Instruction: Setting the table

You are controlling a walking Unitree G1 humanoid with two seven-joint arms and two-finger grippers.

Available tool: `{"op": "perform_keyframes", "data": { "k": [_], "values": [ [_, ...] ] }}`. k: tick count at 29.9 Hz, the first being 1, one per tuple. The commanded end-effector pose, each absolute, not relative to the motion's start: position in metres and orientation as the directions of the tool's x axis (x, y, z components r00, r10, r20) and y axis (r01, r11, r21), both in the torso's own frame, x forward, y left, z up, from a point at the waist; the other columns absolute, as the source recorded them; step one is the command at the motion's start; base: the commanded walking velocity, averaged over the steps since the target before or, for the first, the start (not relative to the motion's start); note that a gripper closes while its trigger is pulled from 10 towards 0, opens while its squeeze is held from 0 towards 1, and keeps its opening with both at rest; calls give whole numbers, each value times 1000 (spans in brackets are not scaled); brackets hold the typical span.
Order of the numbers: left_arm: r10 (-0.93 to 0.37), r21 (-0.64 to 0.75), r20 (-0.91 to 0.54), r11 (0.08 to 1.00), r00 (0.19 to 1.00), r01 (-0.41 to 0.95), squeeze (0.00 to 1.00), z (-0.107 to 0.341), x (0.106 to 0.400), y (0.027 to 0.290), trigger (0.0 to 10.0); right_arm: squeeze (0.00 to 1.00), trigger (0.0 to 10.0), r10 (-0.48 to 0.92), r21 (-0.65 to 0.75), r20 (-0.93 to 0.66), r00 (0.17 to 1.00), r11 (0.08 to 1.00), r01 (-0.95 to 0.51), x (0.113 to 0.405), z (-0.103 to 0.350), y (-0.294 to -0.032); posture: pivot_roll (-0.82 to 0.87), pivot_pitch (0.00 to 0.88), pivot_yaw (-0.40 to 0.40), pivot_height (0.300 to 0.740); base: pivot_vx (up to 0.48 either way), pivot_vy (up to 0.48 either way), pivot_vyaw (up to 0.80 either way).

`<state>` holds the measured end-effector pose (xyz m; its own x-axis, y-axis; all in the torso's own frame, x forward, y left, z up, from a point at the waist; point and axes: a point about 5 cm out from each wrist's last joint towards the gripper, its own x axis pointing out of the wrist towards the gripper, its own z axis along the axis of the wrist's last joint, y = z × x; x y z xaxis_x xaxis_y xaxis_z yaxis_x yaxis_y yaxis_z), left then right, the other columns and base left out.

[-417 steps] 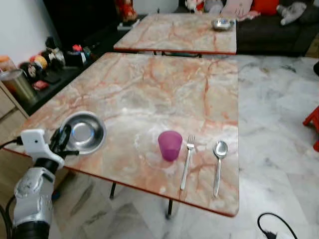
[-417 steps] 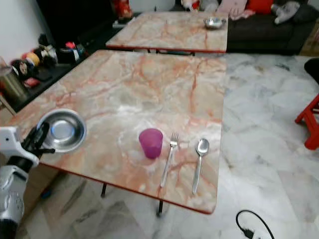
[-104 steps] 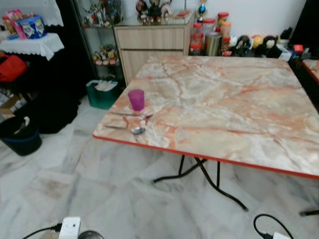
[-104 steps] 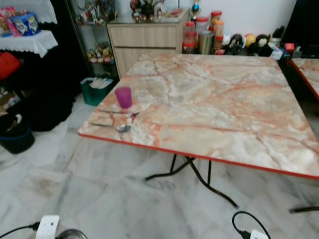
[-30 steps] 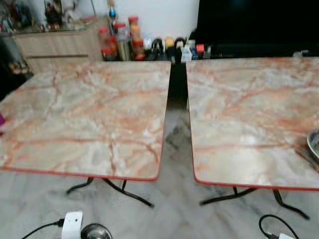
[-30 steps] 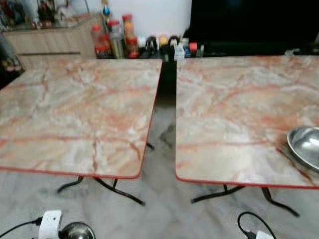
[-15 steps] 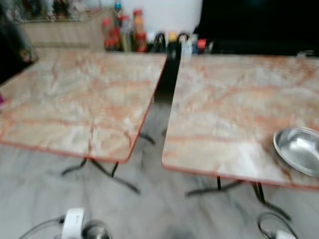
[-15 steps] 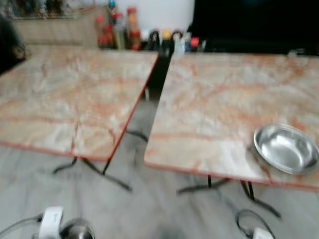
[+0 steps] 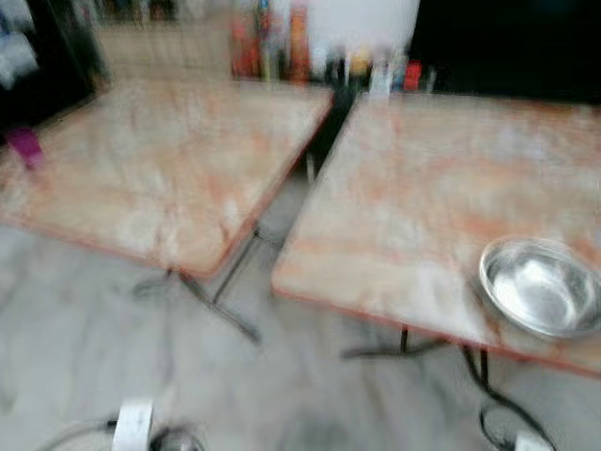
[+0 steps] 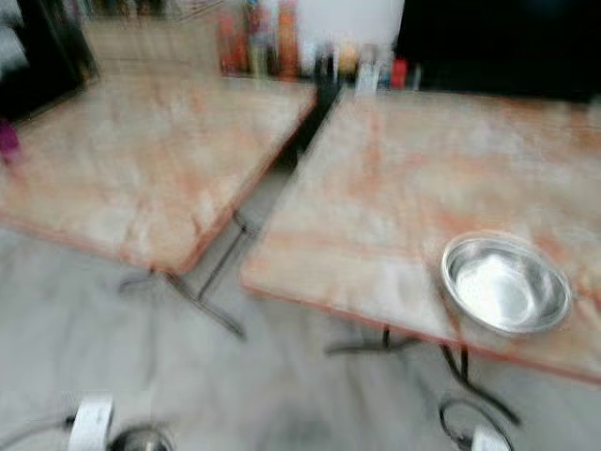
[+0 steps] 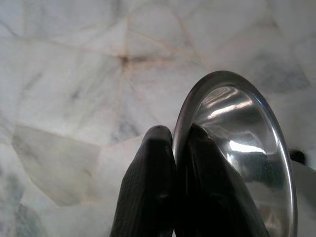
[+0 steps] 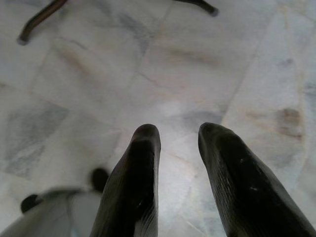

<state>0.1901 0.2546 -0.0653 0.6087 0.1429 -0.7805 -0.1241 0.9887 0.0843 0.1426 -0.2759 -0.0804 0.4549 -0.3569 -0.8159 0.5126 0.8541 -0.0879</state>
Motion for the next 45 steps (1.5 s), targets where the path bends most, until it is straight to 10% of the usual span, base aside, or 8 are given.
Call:
{"op": "perform_keyframes", "data": {
  "k": [1, 45],
  "values": [
    [150, 85, -781, 987, 606, -134, 0, -65, 190, 257, 10000, 0, 10000, -360, -86, -823, 440, 844, 529, 140, -81, -277, 2, 70, 48, 740, 0, -368, -469],
    [174, 93, -775, 982, 608, -163, 0, -65, 188, 260, 10000, 0, 10000, -363, -90, -817, 449, 848, 522, 140, -80, -278, 1, 66, 45, 740, 0, -296, -186]
  ]
}}
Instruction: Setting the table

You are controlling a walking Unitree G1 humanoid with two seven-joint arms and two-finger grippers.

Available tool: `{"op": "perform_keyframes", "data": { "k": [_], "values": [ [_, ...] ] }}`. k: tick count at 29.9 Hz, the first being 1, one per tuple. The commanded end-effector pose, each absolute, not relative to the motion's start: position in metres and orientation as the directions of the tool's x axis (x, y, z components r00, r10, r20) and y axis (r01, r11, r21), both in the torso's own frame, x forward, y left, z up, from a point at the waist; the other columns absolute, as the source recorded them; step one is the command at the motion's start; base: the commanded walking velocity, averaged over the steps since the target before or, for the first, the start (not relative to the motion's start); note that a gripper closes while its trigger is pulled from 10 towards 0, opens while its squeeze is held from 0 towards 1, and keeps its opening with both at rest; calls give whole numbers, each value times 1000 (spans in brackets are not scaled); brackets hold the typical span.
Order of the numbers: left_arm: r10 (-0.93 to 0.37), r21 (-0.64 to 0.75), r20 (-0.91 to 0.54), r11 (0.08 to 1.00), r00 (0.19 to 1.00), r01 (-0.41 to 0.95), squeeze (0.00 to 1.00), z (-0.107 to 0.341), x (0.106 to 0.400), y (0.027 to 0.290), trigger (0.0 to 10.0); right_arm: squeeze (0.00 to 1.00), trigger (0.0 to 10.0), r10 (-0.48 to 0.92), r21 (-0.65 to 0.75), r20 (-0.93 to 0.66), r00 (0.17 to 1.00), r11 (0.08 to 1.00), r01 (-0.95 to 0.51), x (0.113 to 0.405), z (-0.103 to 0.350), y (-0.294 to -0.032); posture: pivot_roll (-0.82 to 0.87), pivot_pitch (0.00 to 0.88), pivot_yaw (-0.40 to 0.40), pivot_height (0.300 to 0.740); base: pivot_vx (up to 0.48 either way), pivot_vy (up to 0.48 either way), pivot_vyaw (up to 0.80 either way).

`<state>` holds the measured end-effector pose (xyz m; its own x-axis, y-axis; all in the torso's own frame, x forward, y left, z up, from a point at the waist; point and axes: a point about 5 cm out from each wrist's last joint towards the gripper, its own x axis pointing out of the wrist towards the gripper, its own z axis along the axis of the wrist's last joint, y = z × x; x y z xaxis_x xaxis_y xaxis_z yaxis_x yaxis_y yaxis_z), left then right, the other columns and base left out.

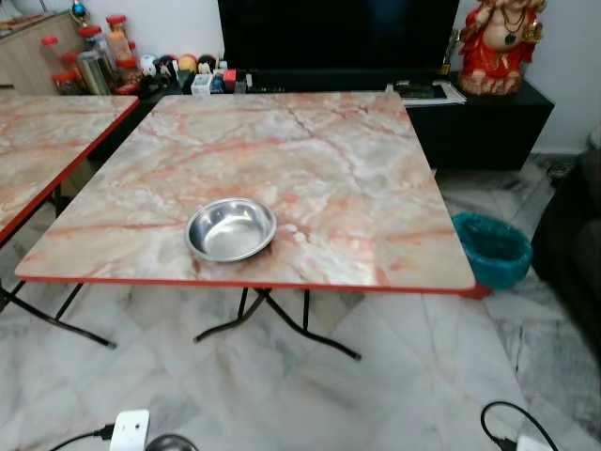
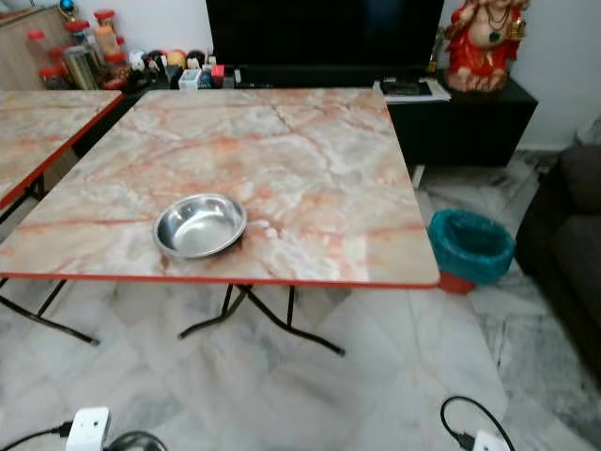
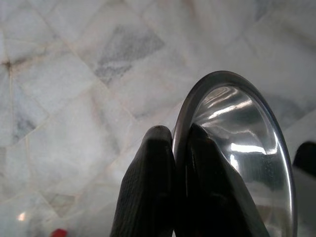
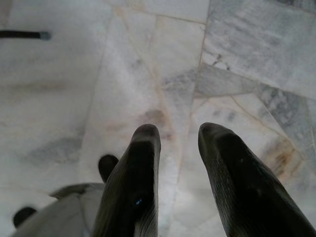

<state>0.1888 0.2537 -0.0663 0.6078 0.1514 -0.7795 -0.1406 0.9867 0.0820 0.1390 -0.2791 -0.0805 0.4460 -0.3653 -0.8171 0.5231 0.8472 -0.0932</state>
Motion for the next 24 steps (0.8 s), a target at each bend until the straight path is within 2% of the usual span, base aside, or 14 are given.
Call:
{"op": "perform_keyframes", "data": {
  "k": [1, 12, 16, 20, 22, 24],
  "values": [
    [175, 94, -773, 982, 610, -163, 0, -65, 188, 260, 10000, 0, 10000, -363, -90, -817, 449, 849, 521, 140, -80, -278, 1, 66, 45, 740, 0, 0, 0],
    [219, 125, -742, 974, 634, -191, 0, -61, 189, 268, 10000, 0, 10000, -361, -93, -819, 445, 850, 519, 138, -82, -277, -9, 40, 55, 740, 0, 0, 0],
    [313, 188, -644, 949, 698, -252, 0, -44, 201, 287, 10000, 0, 10000, -361, -93, -820, 444, 850, 519, 137, -82, -277, -5, 42, 56, 740, 0, 0, 0],
    [373, 193, -540, 927, 755, -320, 0, -27, 213, 301, 10000, 0, 10000, -359, -92, -820, 445, 851, 517, 137, -82, -278, -2, 49, 55, 740, 0, 0, 0],
    [377, 187, -429, 926, 821, -328, 0, -10, 226, 302, 10000, 0, 10000, -359, -94, -820, 446, 853, 514, 138, -81, -278, 5, 59, 53, 740, 0, 0, 0],
    [335, 145, -308, 942, 890, -304, 0, 6, 232, 292, 10000, 0, 10000, -359, -95, -820, 446, 854, 512, 138, -81, -279, 8, 61, 53, 740, 0, 0, 0]
  ]
}}
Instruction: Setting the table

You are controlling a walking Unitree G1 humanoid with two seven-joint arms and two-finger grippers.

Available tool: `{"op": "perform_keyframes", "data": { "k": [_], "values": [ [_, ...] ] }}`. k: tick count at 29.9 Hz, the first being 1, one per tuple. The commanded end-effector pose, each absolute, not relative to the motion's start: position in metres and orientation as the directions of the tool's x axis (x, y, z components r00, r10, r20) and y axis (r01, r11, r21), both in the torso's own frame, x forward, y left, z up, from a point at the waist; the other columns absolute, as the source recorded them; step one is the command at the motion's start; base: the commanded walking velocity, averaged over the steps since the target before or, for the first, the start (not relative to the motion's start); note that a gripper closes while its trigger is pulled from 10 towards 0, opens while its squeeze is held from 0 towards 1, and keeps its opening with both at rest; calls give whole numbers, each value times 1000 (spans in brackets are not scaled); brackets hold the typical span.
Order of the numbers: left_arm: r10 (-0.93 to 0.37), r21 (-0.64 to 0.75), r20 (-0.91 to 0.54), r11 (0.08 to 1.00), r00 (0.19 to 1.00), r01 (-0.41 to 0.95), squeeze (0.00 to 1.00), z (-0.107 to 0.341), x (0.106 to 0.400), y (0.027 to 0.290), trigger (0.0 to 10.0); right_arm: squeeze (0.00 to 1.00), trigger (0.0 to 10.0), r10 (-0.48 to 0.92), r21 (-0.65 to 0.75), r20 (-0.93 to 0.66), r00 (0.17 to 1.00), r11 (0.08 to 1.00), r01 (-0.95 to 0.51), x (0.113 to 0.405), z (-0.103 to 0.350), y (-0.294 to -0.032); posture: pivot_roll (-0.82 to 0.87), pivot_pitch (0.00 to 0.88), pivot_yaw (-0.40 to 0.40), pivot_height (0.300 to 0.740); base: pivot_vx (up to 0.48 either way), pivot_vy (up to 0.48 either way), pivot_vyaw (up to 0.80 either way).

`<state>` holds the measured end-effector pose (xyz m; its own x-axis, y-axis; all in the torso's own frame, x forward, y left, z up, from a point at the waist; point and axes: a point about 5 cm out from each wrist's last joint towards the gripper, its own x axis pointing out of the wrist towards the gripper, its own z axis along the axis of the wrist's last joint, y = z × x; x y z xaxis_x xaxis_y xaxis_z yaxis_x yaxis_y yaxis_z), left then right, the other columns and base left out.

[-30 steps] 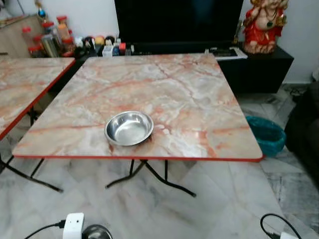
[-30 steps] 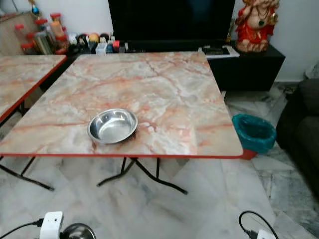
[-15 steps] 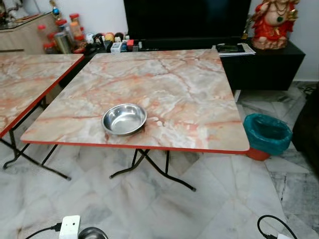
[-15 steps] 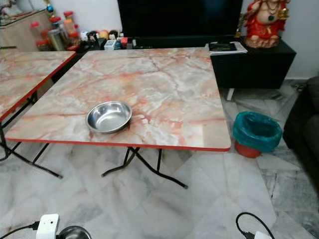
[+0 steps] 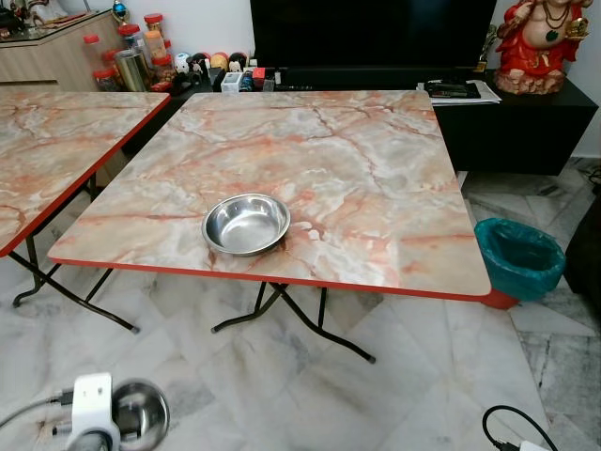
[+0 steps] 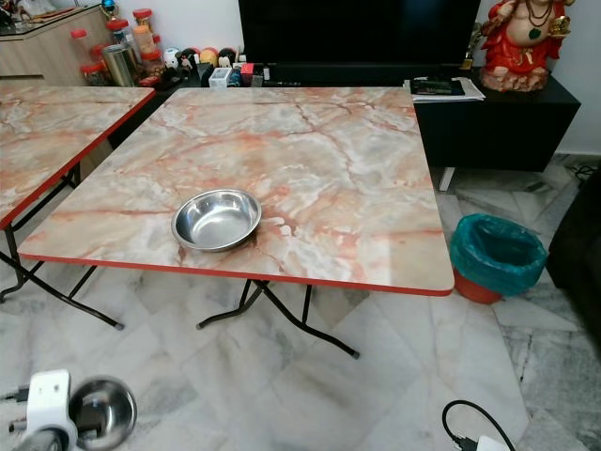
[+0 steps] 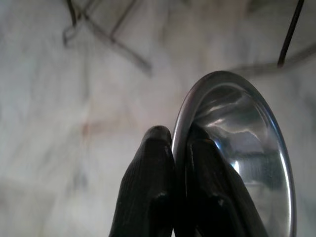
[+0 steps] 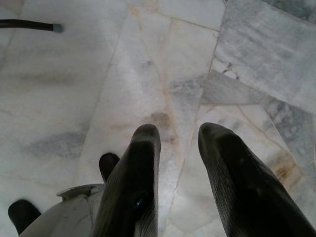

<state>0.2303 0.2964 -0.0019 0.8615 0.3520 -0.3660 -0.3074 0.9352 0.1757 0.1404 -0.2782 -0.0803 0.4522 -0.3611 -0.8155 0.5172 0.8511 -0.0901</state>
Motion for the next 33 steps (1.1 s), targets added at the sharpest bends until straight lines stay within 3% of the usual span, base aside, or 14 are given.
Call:
{"op": "perform_keyframes", "data": {
  "k": [1, 5, 14, 21, 30, 31, 32, 33],
  "values": [
    [335, 145, -308, 942, 890, -304, 0, 6, 232, 292, 10000, 0, 10000, -359, -95, -820, 446, 854, 512, 138, -81, -279, 8, 61, 53, 740, 0, 0, 0],
    [259, 115, -185, 964, 948, -241, 0, 25, 222, 269, 10000, 0, 10000, -359, -96, -819, 448, 855, 509, 139, -80, -280, 14, 72, 49, 740, 0, 0, 0],
    [223, 106, 14, 969, 975, -223, 0, 86, 199, 250, 10000, 0, 10000, -358, -102, -818, 450, 860, 499, 140, -79, -282, 29, 81, 39, 740, 0, 0, 0],
    [135, -60, 223, 990, 965, -125, 0, 159, 254, 218, 10000, 0, 10000, -354, -104, -817, 455, 867, 488, 142, -79, -282, 39, 75, 30, 740, 0, 0, 0],
    [39, -285, 180, 958, 983, 14, 0, 172, 293, 176, 10000, 0, 10000, -361, -93, -812, 458, 855, 510, 142, -79, -281, 25, 67, 35, 740, 0, 0, 0],
    [39, -380, 167, 925, 985, 28, 0, 173, 299, 170, 10000, 0, 10000, -362, -90, -812, 459, 853, 514, 142, -79, -281, 18, 65, 35, 740, 0, 0, 0],
    [39, -380, 167, 925, 985, 28, 0, 173, 299, 170, 10000, 0, 10000, -362, -90, -812, 459, 853, 514, 142, -79, -281, 18, 65, 35, 740, 0, 0, 0],
    [37, -490, 158, 871, 987, 46, 0, 175, 307, 163, 10000, 0, 10000, -363, -86, -811, 459, 850, 519, 142, -79, -280, 18, 65, 35, 740, 0, 0, 0]
  ]
}}
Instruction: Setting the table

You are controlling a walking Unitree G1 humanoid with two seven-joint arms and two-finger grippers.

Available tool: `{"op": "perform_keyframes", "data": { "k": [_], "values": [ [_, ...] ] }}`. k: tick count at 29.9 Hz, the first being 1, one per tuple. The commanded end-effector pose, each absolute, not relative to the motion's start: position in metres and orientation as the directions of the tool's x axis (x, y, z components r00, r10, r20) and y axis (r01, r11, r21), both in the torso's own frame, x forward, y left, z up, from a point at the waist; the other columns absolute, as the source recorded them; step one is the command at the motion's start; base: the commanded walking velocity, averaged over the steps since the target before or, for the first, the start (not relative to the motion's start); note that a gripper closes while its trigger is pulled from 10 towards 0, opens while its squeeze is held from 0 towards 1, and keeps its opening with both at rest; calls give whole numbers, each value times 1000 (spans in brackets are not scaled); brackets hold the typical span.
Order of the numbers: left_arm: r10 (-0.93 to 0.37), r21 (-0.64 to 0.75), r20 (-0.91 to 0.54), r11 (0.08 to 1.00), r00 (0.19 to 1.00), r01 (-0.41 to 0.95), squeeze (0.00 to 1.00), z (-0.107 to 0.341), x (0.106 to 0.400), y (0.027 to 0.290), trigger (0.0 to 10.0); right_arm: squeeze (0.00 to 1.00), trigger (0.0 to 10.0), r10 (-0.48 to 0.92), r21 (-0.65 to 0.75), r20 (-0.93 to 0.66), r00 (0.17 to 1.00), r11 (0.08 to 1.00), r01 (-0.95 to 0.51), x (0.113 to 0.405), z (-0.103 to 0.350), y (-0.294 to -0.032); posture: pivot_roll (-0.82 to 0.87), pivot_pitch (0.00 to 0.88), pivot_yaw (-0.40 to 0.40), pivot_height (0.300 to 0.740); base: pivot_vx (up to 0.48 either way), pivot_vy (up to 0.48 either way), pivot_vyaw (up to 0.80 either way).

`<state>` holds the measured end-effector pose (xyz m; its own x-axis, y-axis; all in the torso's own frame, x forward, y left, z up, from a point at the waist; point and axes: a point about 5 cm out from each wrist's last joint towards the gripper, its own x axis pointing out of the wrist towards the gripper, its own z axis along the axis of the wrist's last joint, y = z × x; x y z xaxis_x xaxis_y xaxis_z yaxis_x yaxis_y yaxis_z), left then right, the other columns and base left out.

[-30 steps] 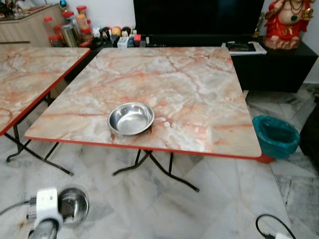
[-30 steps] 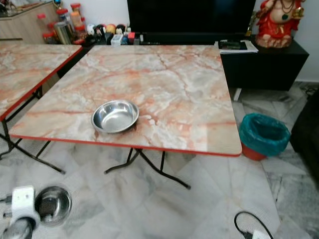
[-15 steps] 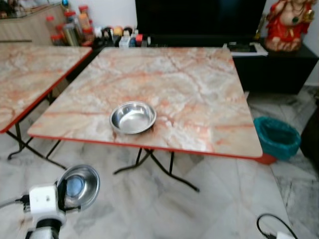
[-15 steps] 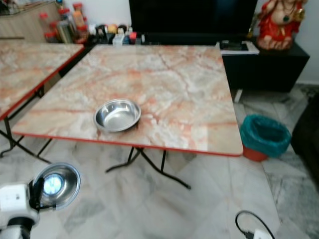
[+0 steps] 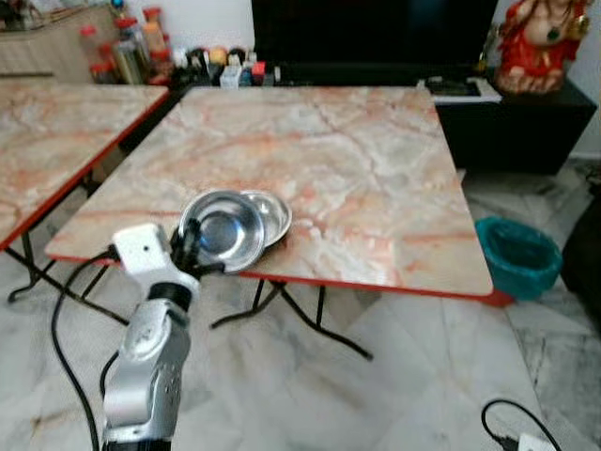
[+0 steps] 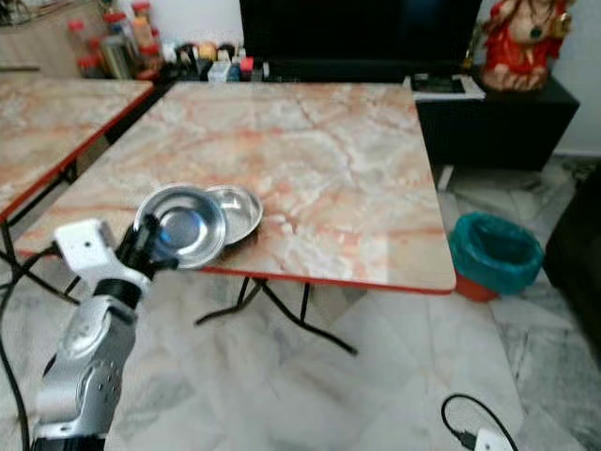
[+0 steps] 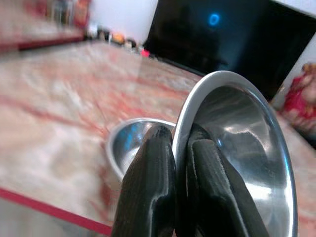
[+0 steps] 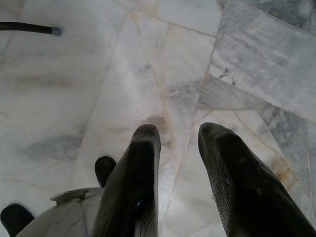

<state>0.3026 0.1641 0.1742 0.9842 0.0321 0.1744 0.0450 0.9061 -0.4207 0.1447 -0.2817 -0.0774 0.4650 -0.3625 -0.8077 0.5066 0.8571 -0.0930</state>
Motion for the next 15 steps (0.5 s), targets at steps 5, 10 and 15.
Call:
{"op": "perform_keyframes", "data": {
  "k": [5, 10, 15],
  "values": [
    [20, -535, 179, 841, 984, 80, 0, 182, 323, 149, 10000, 0, 10000, -364, -83, -810, 461, 848, 524, 141, -79, -280, 10, 62, 40, 740, 0, 0, 0],
    [67, -579, 159, 814, 985, 39, 0, 182, 330, 151, 10000, 0, 10000, -364, -83, -808, 462, 848, 524, 141, -79, -280, 10, 64, 38, 740, 0, 0, 0],
    [144, -581, 155, 813, 977, -27, 0, 184, 334, 167, 10000, 0, 10000, -362, -90, -810, 463, 855, 511, 141, -80, -279, 9, 63, 43, 740, 156, 0, 0]
  ]
}}
